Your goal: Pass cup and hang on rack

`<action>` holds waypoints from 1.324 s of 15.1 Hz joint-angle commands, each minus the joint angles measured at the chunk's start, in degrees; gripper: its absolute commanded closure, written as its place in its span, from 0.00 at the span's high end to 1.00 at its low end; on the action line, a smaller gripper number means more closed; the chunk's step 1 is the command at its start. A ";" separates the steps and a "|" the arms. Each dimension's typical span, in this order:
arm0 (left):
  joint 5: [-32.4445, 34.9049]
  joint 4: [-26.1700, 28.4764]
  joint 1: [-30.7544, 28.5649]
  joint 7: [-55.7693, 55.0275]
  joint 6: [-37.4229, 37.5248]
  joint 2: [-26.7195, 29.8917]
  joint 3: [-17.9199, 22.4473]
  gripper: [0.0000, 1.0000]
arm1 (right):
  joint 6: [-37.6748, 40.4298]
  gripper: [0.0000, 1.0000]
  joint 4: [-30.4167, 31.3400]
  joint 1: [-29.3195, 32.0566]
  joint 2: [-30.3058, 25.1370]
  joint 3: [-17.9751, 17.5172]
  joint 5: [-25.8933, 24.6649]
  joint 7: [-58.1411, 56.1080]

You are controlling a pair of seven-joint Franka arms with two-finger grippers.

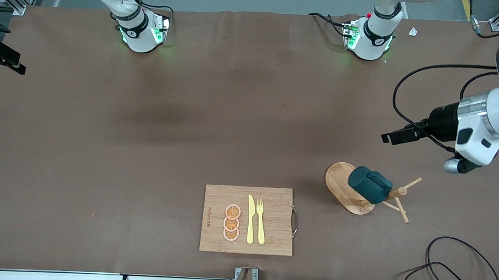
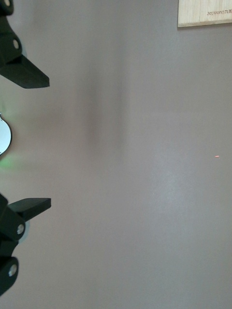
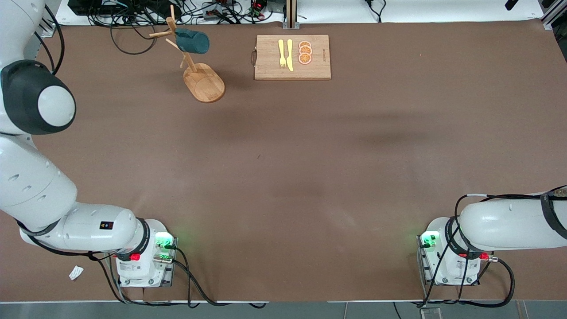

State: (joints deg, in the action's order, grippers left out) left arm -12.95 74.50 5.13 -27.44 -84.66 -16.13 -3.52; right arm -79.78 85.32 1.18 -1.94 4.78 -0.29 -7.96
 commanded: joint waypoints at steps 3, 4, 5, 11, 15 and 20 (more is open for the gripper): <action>15.06 2.22 3.49 8.46 -0.33 5.40 -0.18 1.00 | -0.20 1.00 1.69 0.93 -1.93 -1.18 -0.85 3.13; 14.88 3.53 1.74 8.55 -0.42 6.71 -0.44 1.00 | -0.29 1.00 1.69 0.93 -1.93 -1.18 -0.77 3.13; 14.62 4.42 -0.36 9.16 -0.94 7.86 -1.83 1.00 | -0.29 1.00 1.69 0.93 -1.93 -1.18 -0.77 3.13; 15.15 17.67 -3.63 17.33 -7.17 18.57 -3.00 1.00 | -0.20 1.00 1.78 0.93 -1.93 -1.09 -0.77 3.13; 14.09 18.49 -3.63 18.92 -4.04 20.43 -3.34 1.00 | -0.29 1.00 1.69 0.93 -1.93 -1.18 -0.77 3.13; 12.16 21.64 -4.33 18.65 -2.96 23.94 -3.60 1.00 | -0.29 1.00 1.69 0.93 -1.93 -1.18 -0.77 3.04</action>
State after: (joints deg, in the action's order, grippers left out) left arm 0.34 92.91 1.61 -9.48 -87.54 4.89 -7.02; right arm -79.78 85.31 1.18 -1.96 4.62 -0.29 -5.65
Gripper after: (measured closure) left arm 0.000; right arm 0.000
